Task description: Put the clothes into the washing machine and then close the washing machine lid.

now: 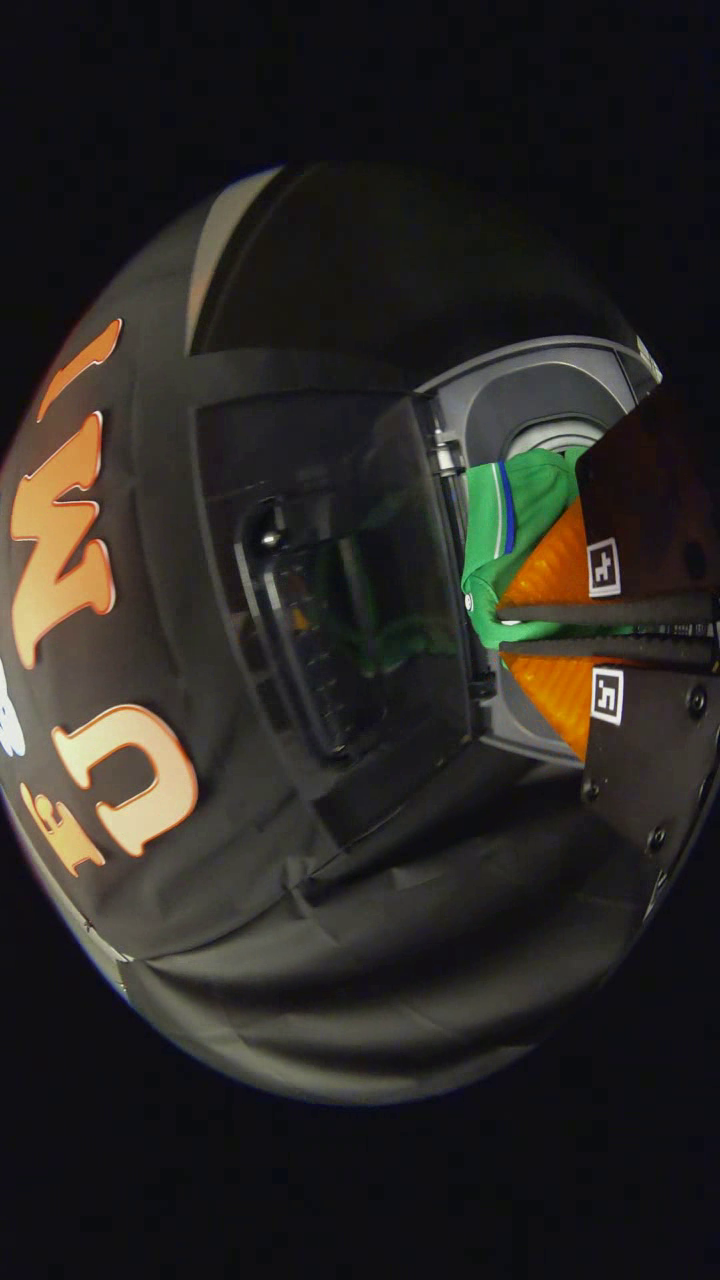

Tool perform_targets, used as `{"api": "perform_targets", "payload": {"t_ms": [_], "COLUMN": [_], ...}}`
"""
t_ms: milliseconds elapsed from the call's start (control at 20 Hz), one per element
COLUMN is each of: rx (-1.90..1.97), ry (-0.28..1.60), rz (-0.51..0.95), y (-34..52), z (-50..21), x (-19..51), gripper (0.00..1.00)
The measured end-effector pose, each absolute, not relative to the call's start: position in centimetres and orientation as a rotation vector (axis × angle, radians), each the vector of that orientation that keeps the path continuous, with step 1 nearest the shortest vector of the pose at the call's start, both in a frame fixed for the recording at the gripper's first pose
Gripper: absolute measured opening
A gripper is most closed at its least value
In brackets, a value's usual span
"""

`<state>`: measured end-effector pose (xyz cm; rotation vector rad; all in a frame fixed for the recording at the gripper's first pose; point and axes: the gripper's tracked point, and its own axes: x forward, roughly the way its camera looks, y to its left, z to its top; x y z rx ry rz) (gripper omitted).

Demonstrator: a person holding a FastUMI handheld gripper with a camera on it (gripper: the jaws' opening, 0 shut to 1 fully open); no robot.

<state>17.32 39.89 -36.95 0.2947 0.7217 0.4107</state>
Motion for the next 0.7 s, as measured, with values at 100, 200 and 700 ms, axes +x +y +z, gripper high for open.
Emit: {"api": "perform_targets", "payload": {"t_ms": [100, 200, 700], "rx": [0.29, 0.28, 0.218], "ry": [0.783, 0.84, 1.012], "rz": [0.401, 0.388, 0.35], "y": [39.7, 39.7, 41.2], "z": [-40.2, -42.9, -50.6], "x": [17.1, 17.3, 17.2], "gripper": [0.12, 0.12, 0.12]}}
